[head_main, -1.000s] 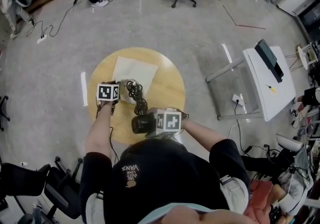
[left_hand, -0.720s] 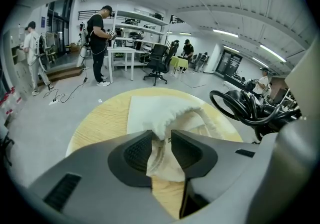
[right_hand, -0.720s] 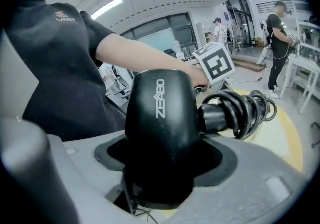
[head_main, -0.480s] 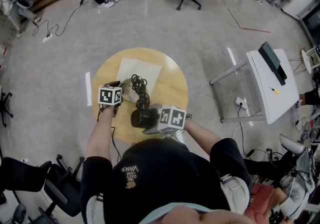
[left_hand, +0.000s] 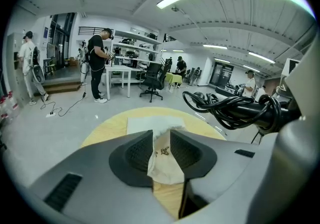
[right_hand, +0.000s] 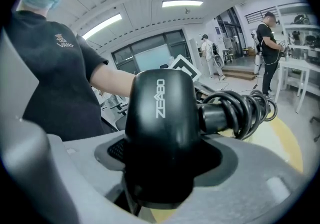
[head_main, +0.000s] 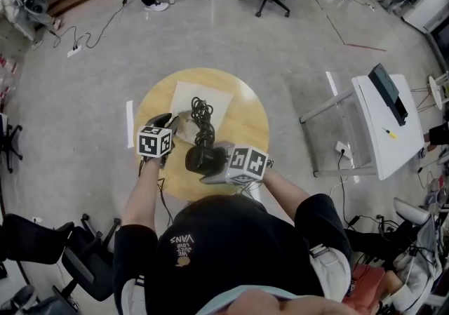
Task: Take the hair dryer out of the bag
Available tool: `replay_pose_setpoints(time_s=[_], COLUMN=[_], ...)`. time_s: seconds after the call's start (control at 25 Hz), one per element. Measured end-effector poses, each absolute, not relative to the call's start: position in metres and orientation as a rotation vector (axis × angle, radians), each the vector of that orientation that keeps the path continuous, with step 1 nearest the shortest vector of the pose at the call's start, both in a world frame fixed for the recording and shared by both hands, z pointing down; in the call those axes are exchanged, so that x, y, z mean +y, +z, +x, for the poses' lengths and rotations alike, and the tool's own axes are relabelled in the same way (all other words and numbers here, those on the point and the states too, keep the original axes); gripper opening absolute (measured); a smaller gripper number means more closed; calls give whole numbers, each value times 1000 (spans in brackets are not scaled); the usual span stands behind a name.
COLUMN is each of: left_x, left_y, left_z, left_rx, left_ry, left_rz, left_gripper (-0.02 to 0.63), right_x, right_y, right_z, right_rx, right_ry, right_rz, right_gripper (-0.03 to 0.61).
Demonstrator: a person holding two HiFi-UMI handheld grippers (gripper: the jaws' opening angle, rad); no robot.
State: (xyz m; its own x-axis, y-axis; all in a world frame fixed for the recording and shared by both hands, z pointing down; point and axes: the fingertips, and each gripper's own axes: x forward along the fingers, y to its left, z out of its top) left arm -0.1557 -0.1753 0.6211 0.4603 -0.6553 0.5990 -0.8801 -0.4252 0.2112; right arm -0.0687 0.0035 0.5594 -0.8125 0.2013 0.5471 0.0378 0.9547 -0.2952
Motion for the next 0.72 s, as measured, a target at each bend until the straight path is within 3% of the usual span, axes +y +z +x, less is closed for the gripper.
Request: replay_pose_setpoints(time_s=[0.72], left_x=[-140], left_y=[561], left_z=[-141], left_rx=[-1331], left_ry=[421], left_rz=[2344], left_gripper=[34], right_x=[-23], right_y=[511], right_z=[-80], right_rx=[-2718], right_ry=[510], right_rz=[-89], right_gripper=[351])
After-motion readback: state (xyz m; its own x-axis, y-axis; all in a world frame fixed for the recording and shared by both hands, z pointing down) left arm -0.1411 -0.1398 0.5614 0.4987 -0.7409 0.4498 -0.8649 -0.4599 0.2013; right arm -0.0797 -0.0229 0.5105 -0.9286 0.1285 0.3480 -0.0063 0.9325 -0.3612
